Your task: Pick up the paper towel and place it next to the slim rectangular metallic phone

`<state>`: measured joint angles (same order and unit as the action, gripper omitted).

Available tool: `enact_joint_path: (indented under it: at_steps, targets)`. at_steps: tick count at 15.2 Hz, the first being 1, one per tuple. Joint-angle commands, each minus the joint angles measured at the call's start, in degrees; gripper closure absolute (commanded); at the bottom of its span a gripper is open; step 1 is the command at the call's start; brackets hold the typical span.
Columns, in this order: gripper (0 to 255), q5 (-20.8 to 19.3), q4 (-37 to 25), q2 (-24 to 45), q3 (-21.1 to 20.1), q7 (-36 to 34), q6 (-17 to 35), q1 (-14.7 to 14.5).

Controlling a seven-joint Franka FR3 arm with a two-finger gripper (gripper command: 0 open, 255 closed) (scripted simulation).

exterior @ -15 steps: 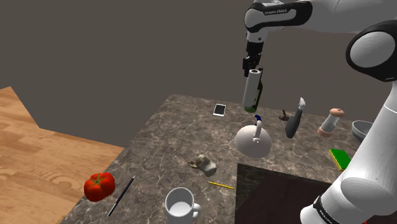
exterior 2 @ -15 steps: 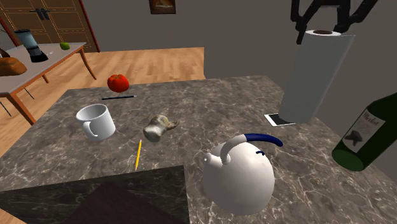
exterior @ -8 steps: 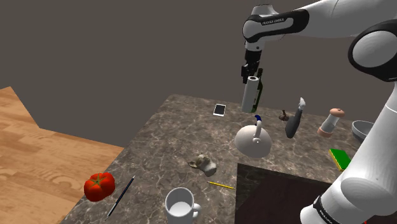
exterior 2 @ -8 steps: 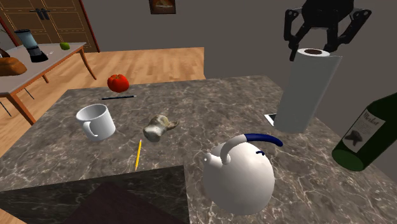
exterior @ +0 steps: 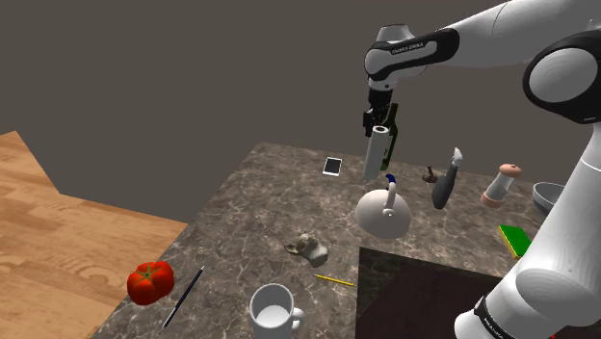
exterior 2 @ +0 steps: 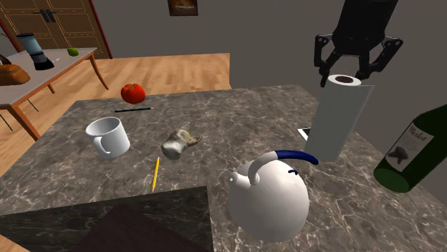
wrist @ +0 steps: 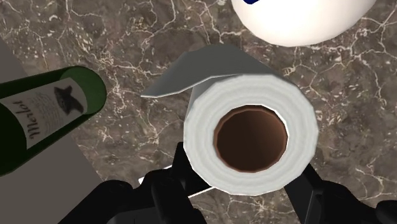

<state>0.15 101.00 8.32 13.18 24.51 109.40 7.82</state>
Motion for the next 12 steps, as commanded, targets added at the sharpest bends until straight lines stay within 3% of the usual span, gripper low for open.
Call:
enact_joint_path:
  at_steps: [1,12]
  targets:
    - [255,0.06,1.19,0.28,-0.03,-0.02,1.50,-0.01]
    - [255,0.64,6.86,2.57,-0.13,0.20,9.39,0.10]
